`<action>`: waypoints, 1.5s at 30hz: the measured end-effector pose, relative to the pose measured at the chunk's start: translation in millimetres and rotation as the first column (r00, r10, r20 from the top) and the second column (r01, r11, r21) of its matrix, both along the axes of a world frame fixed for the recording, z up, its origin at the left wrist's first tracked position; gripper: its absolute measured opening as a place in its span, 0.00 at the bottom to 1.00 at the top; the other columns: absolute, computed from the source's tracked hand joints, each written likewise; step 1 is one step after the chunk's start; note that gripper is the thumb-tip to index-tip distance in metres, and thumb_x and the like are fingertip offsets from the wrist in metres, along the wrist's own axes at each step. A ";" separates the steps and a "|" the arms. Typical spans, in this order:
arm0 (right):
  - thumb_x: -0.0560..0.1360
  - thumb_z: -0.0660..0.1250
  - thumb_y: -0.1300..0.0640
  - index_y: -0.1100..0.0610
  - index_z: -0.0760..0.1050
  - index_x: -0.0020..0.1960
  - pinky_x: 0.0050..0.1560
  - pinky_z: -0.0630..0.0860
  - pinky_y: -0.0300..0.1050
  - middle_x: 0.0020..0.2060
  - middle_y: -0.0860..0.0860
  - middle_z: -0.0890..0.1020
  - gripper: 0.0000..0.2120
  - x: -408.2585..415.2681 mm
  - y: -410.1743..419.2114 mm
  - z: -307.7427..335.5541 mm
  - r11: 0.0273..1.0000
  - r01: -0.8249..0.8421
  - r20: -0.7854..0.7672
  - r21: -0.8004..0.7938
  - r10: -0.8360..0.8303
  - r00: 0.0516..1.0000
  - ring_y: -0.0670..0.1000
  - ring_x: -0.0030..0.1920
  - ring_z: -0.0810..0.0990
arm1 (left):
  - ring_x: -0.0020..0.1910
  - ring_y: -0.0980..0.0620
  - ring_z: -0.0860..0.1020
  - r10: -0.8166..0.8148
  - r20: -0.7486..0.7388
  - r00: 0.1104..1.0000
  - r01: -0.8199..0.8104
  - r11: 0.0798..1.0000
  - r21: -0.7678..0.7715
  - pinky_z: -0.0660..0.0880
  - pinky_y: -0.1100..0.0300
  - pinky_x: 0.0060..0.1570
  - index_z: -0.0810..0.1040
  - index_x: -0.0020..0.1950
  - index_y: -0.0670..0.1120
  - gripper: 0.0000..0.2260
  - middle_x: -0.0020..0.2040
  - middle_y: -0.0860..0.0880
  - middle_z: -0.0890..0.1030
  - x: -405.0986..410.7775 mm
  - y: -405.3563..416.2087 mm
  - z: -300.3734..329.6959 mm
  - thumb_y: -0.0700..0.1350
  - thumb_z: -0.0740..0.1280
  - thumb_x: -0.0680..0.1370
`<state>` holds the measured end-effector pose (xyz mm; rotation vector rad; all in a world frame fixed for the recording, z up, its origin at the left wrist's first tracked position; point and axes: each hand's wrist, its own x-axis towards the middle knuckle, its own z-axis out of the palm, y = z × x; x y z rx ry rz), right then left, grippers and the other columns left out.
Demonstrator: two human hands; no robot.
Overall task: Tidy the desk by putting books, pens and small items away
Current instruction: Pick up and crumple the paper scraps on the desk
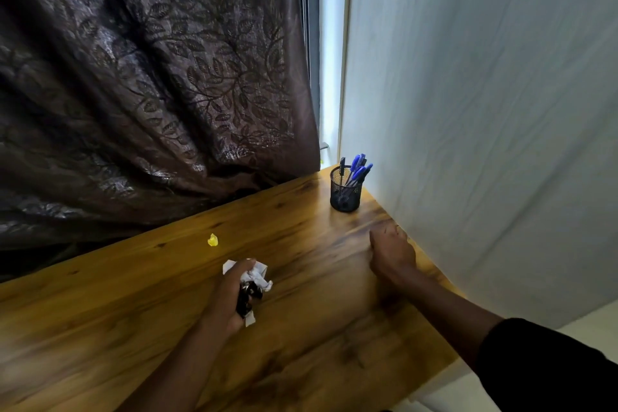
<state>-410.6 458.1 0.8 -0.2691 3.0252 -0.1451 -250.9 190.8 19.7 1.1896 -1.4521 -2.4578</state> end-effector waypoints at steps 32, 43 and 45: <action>0.76 0.71 0.49 0.47 0.85 0.49 0.54 0.70 0.41 0.49 0.45 0.85 0.05 185.0 -245.0 58.3 0.397 -0.826 -0.562 -0.399 0.606 0.563 0.42 0.55 0.74 | 0.56 0.38 0.79 0.381 -0.327 0.865 -0.216 0.870 0.443 0.72 0.47 0.60 0.82 0.53 0.38 0.24 0.52 0.39 0.80 72.3 -67.1 9.2 0.60 0.62 0.80; 0.87 0.51 0.44 0.53 0.60 0.82 0.81 0.48 0.61 0.81 0.50 0.63 0.26 202.2 -263.1 34.8 0.313 -0.936 -0.388 -0.160 0.852 0.352 0.52 0.83 0.44 | 0.44 0.45 0.83 0.345 -0.388 0.855 -0.193 0.905 0.379 0.79 0.53 0.50 0.84 0.46 0.40 0.28 0.43 0.43 0.83 87.3 -108.7 -2.0 0.61 0.55 0.82; 0.86 0.54 0.45 0.52 0.64 0.80 0.80 0.50 0.62 0.80 0.49 0.65 0.25 201.7 -268.9 38.9 0.317 -0.930 -0.406 -0.185 0.837 0.366 0.52 0.83 0.48 | 0.43 0.46 0.85 0.410 -0.351 0.842 -0.256 0.876 0.408 0.82 0.55 0.47 0.86 0.45 0.40 0.27 0.44 0.43 0.84 86.6 -118.0 -13.5 0.56 0.55 0.84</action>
